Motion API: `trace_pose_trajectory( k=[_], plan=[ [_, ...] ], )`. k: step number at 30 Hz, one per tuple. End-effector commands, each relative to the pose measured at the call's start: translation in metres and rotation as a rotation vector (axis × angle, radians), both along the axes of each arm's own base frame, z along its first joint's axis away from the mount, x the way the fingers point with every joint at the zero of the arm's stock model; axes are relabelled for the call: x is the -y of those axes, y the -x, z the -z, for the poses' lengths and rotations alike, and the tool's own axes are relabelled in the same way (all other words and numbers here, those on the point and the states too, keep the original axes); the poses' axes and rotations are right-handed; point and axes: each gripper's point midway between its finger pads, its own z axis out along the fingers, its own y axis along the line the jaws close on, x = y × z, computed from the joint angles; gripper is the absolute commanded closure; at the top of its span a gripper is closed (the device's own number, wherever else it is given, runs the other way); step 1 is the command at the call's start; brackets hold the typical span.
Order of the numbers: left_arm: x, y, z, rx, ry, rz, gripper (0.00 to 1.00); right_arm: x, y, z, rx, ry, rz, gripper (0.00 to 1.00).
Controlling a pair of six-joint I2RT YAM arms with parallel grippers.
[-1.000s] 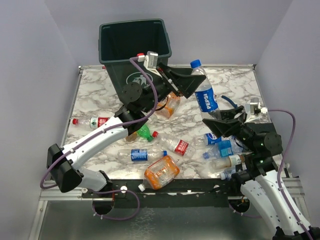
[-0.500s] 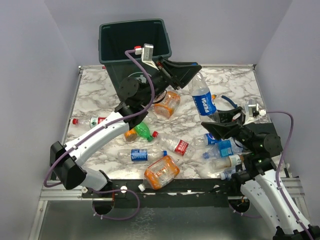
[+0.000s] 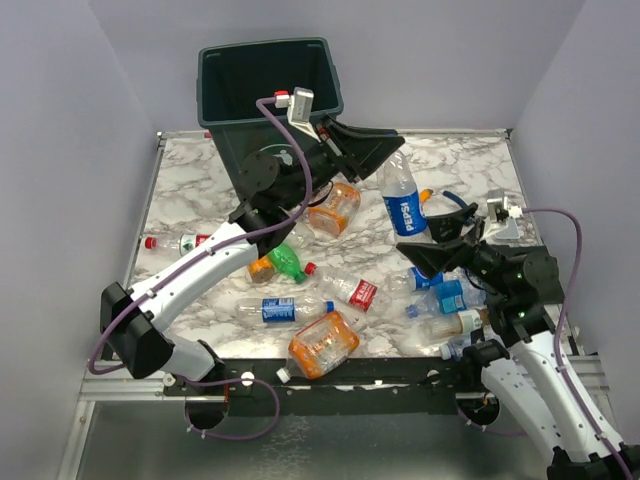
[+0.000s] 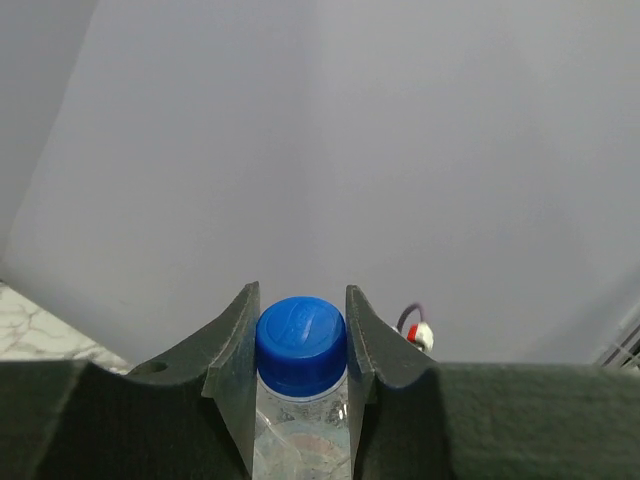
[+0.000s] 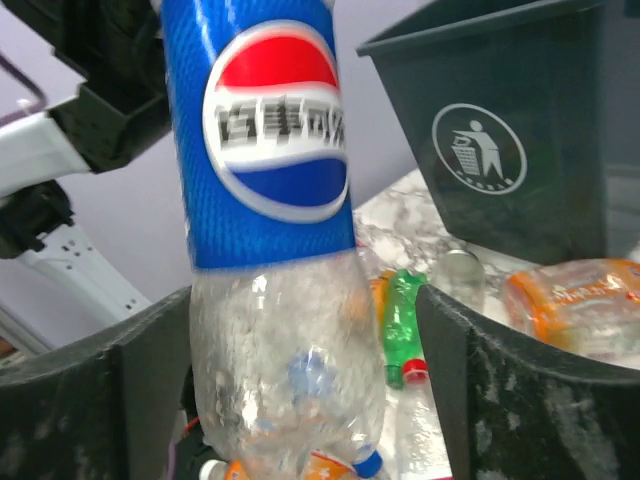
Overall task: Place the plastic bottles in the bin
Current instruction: Pick up the plastic bottle from the corner of the board, then place the plastic bottle in the trash bin.
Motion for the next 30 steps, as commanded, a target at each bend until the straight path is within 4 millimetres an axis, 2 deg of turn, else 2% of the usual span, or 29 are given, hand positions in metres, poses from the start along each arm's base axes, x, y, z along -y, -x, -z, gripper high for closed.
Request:
trace_pose_trajectory(
  k=[1, 8, 11, 14, 20, 23, 26, 30],
  plan=[
    [-0.007, 0.009, -0.012, 0.107, -0.060, -0.039, 1.00, -0.002, -0.003, -0.004, -0.065, 0.079, -0.006, 0.02],
    [-0.034, -0.013, -0.030, 0.209, -0.183, -0.286, 1.00, 0.008, 0.006, -0.036, -0.011, 0.192, 0.051, 0.00],
    [-0.062, -0.026, -0.053, 0.296, -0.228, -0.491, 1.00, 0.024, 0.005, -0.051, 0.014, 0.169, 0.166, 0.00],
    [-0.100, -0.039, -0.082, 0.371, -0.234, -0.737, 1.00, 0.041, 0.005, -0.056, 0.035, 0.120, 0.275, 0.00],
    [-0.166, -0.050, -0.137, 0.537, -0.163, -1.183, 1.00, 0.055, -0.003, -0.032, -0.029, 0.056, 0.367, 0.01],
    [-0.193, -0.072, -0.150, 0.559, -0.097, -1.310, 1.00, 0.056, -0.007, -0.017, -0.079, 0.033, 0.377, 0.02],
    [-0.224, -0.113, -0.149, 0.506, -0.045, -1.379, 1.00, 0.055, -0.009, -0.004, -0.132, 0.018, 0.376, 0.03],
    [-0.263, -0.160, -0.123, 0.379, 0.040, -1.479, 1.00, 0.054, -0.010, 0.006, -0.195, -0.034, 0.364, 0.04]
  ],
)
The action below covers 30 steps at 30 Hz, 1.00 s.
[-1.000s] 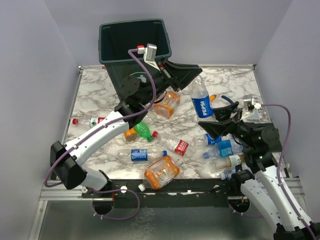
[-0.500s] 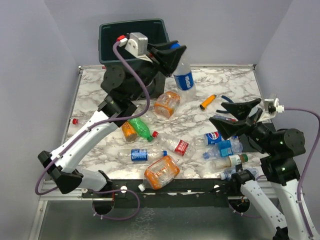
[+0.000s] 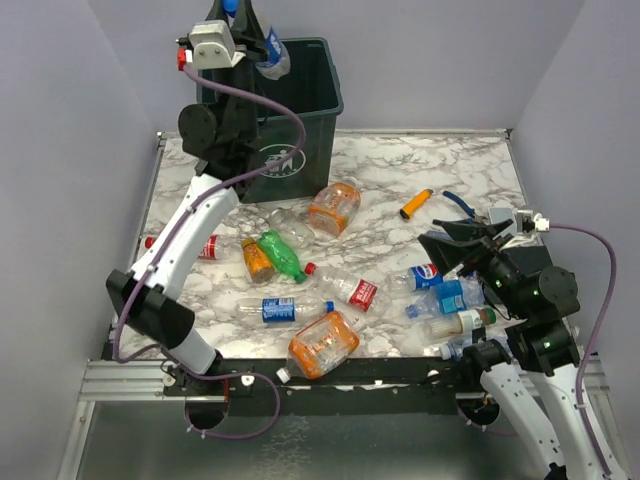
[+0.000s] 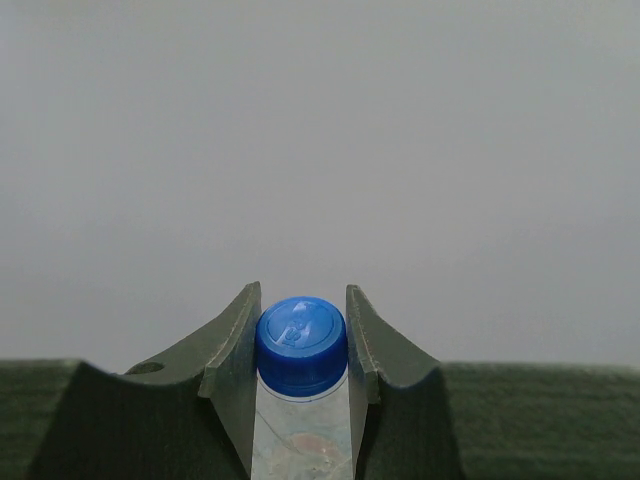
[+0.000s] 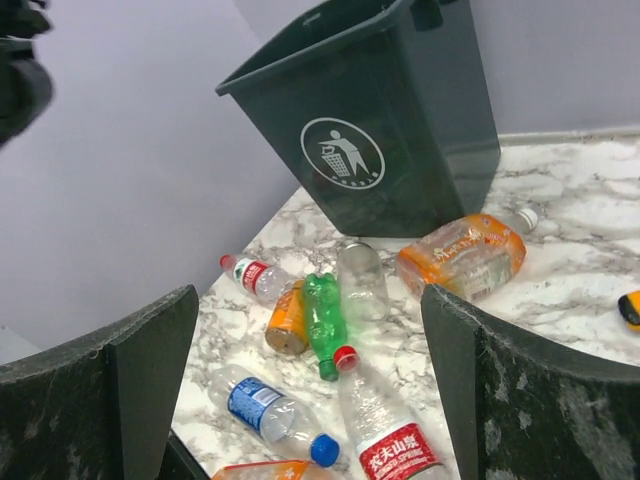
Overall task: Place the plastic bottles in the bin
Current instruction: Place the plastic bottle in the trash bin.
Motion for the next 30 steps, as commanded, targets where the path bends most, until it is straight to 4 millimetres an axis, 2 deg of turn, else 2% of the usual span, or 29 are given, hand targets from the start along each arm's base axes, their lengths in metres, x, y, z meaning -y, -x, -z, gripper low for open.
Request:
trace_pose_trajectory(
  k=[1, 5, 8, 12, 15, 18, 22, 23, 24, 26, 30],
  plan=[
    [-0.048, -0.045, 0.025, -0.025, 0.222, -0.078, 1.00, 0.003, 0.000, 0.007, -0.054, -0.088, 0.017, 0.04],
    [-0.048, -0.078, 0.056, -0.060, 0.221, -0.093, 1.00, 0.003, -0.004, 0.021, -0.078, -0.093, 0.028, 0.05],
    [-0.052, -0.092, 0.076, -0.078, 0.205, -0.141, 1.00, 0.005, -0.007, 0.027, -0.083, -0.095, 0.043, 0.05],
    [-0.050, -0.108, 0.098, -0.116, 0.233, -0.115, 1.00, 0.003, -0.008, 0.033, -0.095, -0.096, 0.035, 0.05],
    [-0.037, -0.115, 0.105, -0.119, 0.248, -0.022, 1.00, 0.004, -0.010, 0.036, -0.105, -0.091, 0.042, 0.05],
    [-0.013, -0.121, 0.106, -0.131, 0.232, 0.099, 1.00, 0.004, -0.011, 0.037, -0.112, -0.087, 0.048, 0.05],
    [0.015, -0.128, 0.115, -0.184, 0.168, 0.149, 1.00, 0.005, -0.012, 0.039, -0.119, -0.082, 0.054, 0.05],
    [0.018, -0.128, 0.118, -0.191, 0.152, 0.143, 0.94, 0.005, -0.012, 0.039, -0.121, -0.079, 0.055, 0.05],
    [0.019, -0.128, 0.119, -0.196, 0.141, 0.134, 0.83, 0.005, -0.012, 0.039, -0.121, -0.076, 0.056, 0.05],
    [0.018, -0.127, 0.121, -0.201, 0.135, 0.125, 0.52, 0.006, -0.012, 0.039, -0.124, -0.071, 0.060, 0.04],
    [0.019, -0.116, 0.107, -0.174, 0.109, 0.135, 0.03, 0.006, -0.013, 0.038, -0.126, -0.061, 0.064, 0.04]
  ],
)
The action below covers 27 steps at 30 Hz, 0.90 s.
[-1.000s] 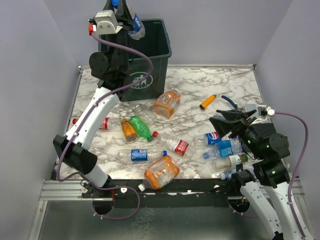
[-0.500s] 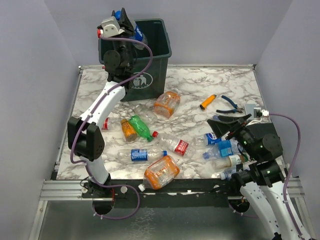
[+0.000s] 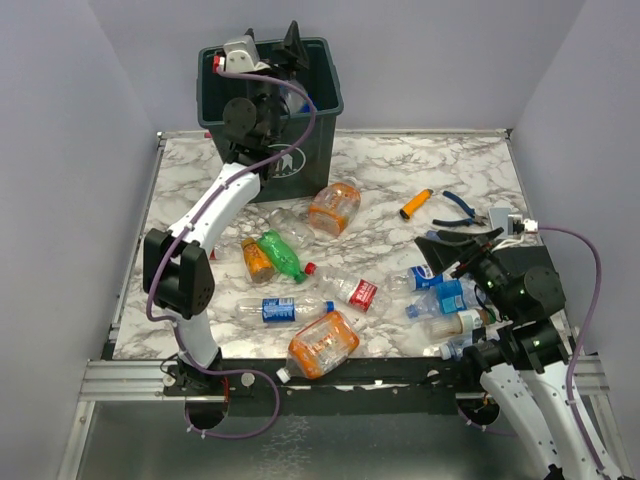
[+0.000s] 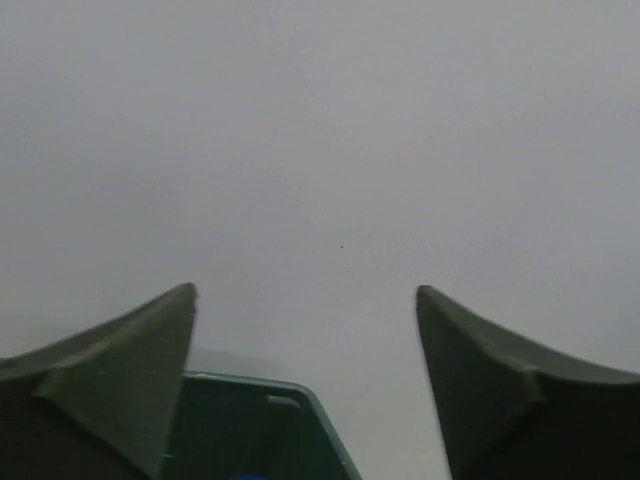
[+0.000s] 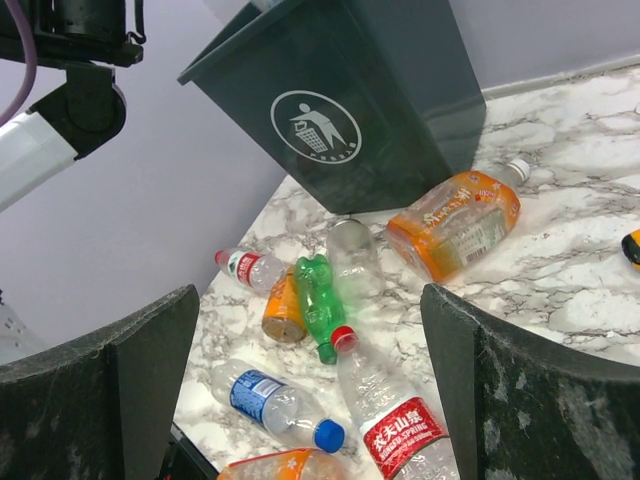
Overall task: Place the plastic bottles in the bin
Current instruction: Place the plastic bottle in the trash bin, then pick up the plastic bottle at the center of the board.
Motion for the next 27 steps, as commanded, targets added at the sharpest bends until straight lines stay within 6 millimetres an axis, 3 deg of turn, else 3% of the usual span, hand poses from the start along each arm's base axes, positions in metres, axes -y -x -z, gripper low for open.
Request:
trace_pose_trajectory(
  k=[1, 6, 10, 13, 16, 19, 23, 27],
  plan=[
    [0.003, 0.020, -0.029, 0.066, -0.025, 0.033, 0.01, 0.004, -0.002, -0.004, 0.001, 0.014, 0.024, 0.04],
    [-0.001, 0.062, -0.071, 0.145, 0.016, 0.051, 0.01, 0.005, -0.006, -0.007, 0.001, 0.024, 0.034, 0.04],
    [-0.003, 0.117, -0.097, 0.172, 0.038, 0.046, 0.01, 0.004, -0.012, -0.002, -0.031, 0.035, 0.040, 0.04],
    [0.004, 0.151, -0.088, 0.101, 0.037, 0.076, 0.01, 0.003, -0.024, 0.009, -0.096, 0.049, 0.056, 0.04],
    [0.016, 0.170, -0.052, -0.046, 0.007, 0.140, 0.01, 0.000, -0.038, 0.027, -0.202, 0.077, 0.060, 0.04],
    [0.028, 0.181, 0.002, -0.238, -0.014, 0.222, 0.01, -0.009, -0.051, 0.047, -0.317, 0.102, 0.036, 0.05],
    [0.035, 0.196, 0.098, -0.521, -0.080, 0.302, 0.01, -0.017, -0.065, 0.075, -0.447, 0.107, 0.019, 0.06],
    [0.023, 0.221, 0.185, -0.694, -0.147, 0.326, 0.01, -0.027, -0.073, 0.104, -0.530, 0.072, -0.010, 0.06]
  ],
)
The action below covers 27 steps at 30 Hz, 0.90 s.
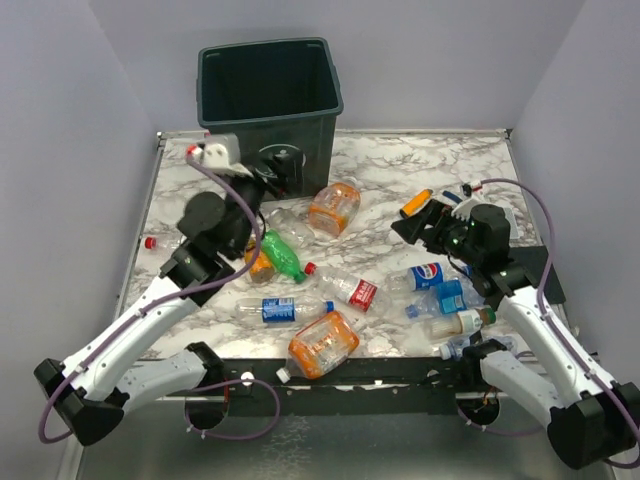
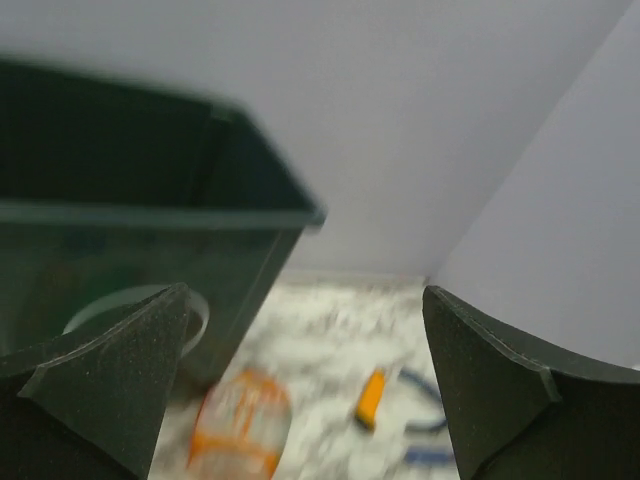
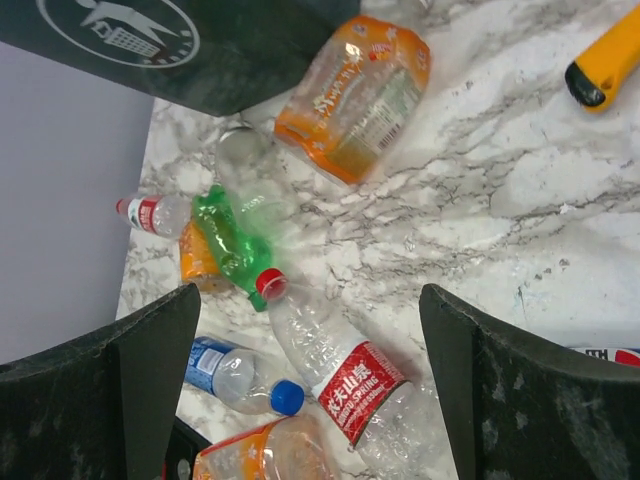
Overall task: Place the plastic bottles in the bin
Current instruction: Pick up the plastic bottle at the center of the board.
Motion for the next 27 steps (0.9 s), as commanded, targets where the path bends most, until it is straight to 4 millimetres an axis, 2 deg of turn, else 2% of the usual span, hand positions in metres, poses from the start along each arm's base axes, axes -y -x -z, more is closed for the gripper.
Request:
trace_pose_trajectory(
  k=[1, 3, 5, 11, 14, 15, 21, 27],
  plan=[
    [0.001, 0.014, 0.162, -0.381, -0.188, 0.049, 0.01, -0.014, -0.004, 0.024, -0.098, -0.074, -0.029, 0.06],
    [-0.003, 0.026, 0.192, -0.423, -0.180, 0.074, 0.01, -0.023, -0.012, 0.034, -0.154, -0.125, -0.033, 0.07],
    [-0.007, 0.036, 0.211, -0.443, -0.155, 0.090, 0.01, -0.033, -0.024, 0.044, -0.206, -0.176, -0.034, 0.09],
    [-0.022, 0.045, 0.233, -0.423, -0.178, 0.069, 0.01, -0.065, -0.078, 0.073, -0.306, -0.268, -0.013, 0.14],
    [-0.028, 0.048, 0.244, -0.431, -0.177, 0.051, 0.01, -0.080, -0.107, 0.097, -0.390, -0.279, 0.003, 0.17],
    [-0.029, 0.049, 0.247, -0.433, -0.175, 0.048, 0.01, -0.084, -0.114, 0.110, -0.432, -0.286, 0.015, 0.17],
    [-0.040, 0.052, 0.240, -0.401, -0.159, 0.016, 0.01, -0.091, -0.146, 0.140, -0.509, -0.305, 0.107, 0.15],
    [-0.047, 0.054, 0.238, -0.385, -0.137, -0.005, 0.01, -0.093, -0.154, 0.168, -0.575, -0.296, 0.183, 0.12]
  ],
)
